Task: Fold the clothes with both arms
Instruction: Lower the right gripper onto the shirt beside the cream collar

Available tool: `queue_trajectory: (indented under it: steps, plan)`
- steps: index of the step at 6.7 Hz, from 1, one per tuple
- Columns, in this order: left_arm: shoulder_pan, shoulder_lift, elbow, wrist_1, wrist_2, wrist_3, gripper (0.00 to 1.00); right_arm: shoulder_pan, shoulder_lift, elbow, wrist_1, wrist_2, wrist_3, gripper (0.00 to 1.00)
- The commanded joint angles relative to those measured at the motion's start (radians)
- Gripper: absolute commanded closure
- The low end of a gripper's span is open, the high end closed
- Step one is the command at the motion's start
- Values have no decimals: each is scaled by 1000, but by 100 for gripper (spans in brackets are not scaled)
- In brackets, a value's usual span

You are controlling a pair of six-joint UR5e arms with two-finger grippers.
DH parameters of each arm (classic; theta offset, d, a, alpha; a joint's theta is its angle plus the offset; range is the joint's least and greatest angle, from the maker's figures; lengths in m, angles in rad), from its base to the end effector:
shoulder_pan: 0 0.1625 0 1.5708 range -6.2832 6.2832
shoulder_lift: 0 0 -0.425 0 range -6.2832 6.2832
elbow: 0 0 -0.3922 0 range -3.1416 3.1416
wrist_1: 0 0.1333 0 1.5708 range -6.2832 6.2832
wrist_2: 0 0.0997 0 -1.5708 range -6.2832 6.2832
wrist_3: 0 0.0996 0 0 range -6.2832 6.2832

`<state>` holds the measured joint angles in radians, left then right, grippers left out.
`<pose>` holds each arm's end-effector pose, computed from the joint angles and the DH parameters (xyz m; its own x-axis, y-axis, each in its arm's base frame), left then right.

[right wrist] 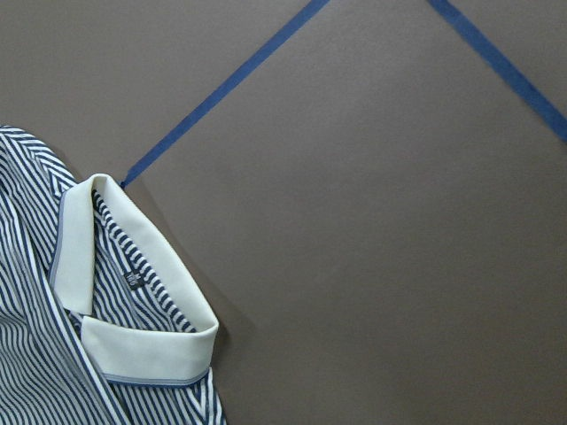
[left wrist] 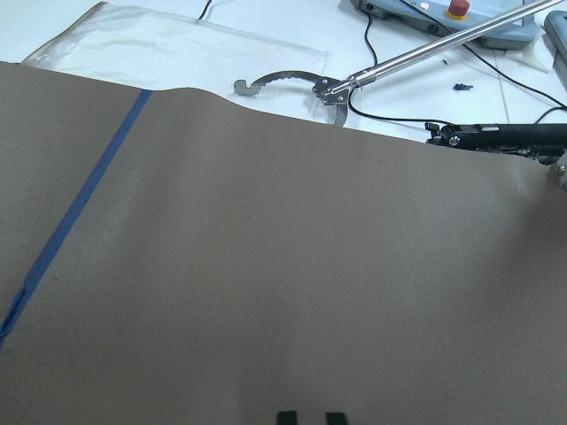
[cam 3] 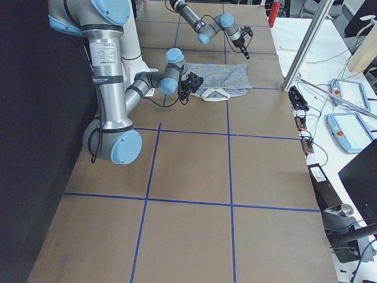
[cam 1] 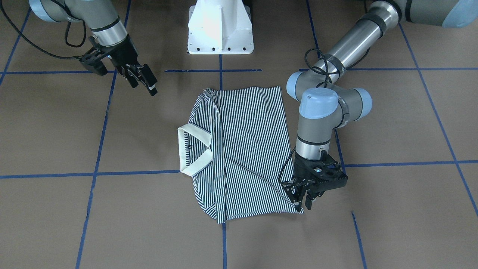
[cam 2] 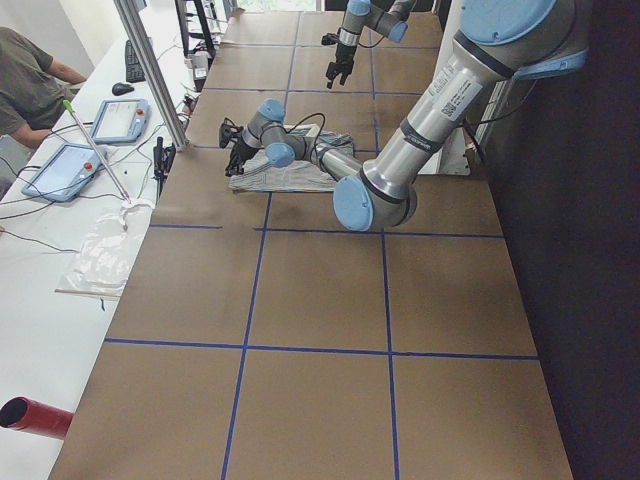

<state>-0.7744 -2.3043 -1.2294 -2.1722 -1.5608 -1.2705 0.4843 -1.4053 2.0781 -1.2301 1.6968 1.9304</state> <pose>0.4671 -0.6448 0.2991 0.5813 -0.1548 -0.7988 0.5583 0.7901 0.2531 -0.3981 -0.3459 0.3049 0.3088 0.5569 0.7710 -0.5087 0.7817 -0.3609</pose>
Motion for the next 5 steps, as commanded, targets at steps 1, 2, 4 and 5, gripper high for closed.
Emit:
queue_trajectory:
  steps: [1,2,4,5]
  plan:
    - [-8,159,-245,-6,-99,-4,52,-7,209,-150,-63,-8,-11,0]
    - [-8,205,-307,-6,-107,-6,52,-36,352,-244,-145,-6,-66,0]
    - [0,217,-309,-6,-107,-7,52,-85,446,-353,-163,-2,-311,0]
    - [3,215,-309,-5,-107,-9,51,-105,475,-389,-201,3,-481,0]
